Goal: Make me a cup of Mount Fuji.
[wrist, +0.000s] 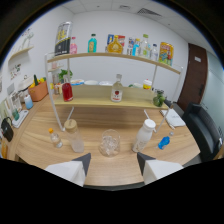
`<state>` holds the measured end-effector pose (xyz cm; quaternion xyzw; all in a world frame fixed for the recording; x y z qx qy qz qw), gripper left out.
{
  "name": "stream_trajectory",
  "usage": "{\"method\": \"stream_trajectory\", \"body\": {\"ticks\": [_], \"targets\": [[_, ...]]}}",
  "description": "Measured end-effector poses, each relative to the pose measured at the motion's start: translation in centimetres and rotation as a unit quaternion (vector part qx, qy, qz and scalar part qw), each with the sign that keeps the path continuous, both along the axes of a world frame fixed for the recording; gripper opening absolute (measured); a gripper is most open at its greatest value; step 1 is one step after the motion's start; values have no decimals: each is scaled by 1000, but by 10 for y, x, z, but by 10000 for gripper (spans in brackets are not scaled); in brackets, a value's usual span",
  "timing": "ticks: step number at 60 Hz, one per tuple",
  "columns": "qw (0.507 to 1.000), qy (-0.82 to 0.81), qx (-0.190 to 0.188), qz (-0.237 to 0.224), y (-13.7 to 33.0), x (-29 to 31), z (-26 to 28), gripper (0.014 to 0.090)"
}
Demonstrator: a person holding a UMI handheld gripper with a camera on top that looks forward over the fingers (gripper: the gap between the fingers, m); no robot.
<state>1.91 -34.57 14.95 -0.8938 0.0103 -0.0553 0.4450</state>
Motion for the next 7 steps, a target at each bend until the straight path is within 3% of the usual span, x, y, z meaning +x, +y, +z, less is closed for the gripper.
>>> {"method": "stream_trajectory", "body": {"ticks": [7], "targets": [[1000, -2, -2, -1, -1, -1, 1, 859]]}}
